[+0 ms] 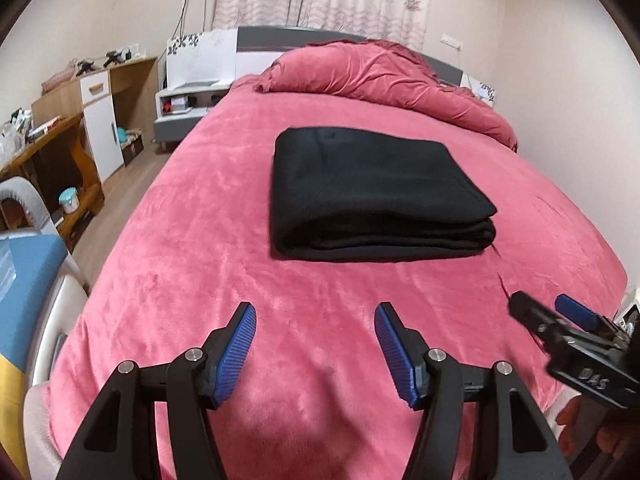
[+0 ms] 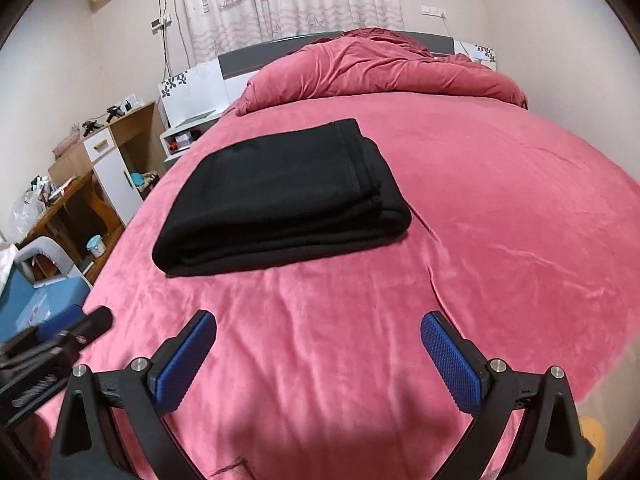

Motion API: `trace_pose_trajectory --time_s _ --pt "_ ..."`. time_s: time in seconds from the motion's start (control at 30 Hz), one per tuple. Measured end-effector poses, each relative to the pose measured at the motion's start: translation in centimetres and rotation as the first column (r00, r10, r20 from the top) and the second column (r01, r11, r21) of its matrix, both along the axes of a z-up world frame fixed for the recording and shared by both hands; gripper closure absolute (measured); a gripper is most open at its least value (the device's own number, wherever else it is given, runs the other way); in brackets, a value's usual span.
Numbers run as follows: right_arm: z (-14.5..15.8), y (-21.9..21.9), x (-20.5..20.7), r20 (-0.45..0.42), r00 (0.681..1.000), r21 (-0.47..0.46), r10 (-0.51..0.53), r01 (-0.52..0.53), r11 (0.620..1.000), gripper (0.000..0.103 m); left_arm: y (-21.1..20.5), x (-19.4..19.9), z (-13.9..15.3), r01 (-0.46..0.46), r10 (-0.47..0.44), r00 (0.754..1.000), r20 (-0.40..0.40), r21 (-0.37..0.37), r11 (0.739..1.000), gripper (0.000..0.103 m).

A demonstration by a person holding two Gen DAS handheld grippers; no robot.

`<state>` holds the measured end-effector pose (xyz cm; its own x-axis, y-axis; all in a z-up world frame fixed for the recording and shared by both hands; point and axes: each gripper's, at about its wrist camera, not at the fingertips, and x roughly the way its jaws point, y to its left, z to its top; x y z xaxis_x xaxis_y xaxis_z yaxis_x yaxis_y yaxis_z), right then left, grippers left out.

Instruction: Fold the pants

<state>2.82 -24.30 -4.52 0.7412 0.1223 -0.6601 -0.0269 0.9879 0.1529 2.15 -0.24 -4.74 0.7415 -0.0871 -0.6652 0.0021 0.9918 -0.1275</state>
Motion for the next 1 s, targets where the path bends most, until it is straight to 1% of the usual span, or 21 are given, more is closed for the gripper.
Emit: trace_pose_trajectory --time_s 0.17,0.33,0.43,0.57,1.0 --pt "0.1 -0.8 -0.7 -0.003 1.0 0.001 -0.026 0.026 1.0 0.0 0.0 -1.0 0.8 -0.004 0.003 1.0 0.026 0.022 1.0 0.04" --pt "1.2 -1.0 -1.4 0.031 0.999 -0.018 -0.026 0.026 0.999 0.0 -0.3 -1.3 1.1 0.003 -0.003 1.0 0.028 0.013 1.0 0.04" --pt "1.6 -0.8 -1.7 0.047 0.999 -0.026 -0.021 0.022 0.999 0.0 -0.6 -1.4 1.3 0.01 -0.011 0.999 0.036 0.022 1.0 0.04" --pt "1.7 -0.8 -1.6 0.047 0.999 -0.025 -0.014 0.015 1.0 0.0 -0.9 -1.6 1.4 0.016 -0.018 0.999 0.039 0.031 0.999 0.04" --pt "1.4 -0.7 -1.6 0.033 0.999 -0.012 -0.014 0.014 1.0 0.0 -0.8 -1.5 1.2 0.009 -0.01 1.0 0.024 0.021 1.0 0.04"
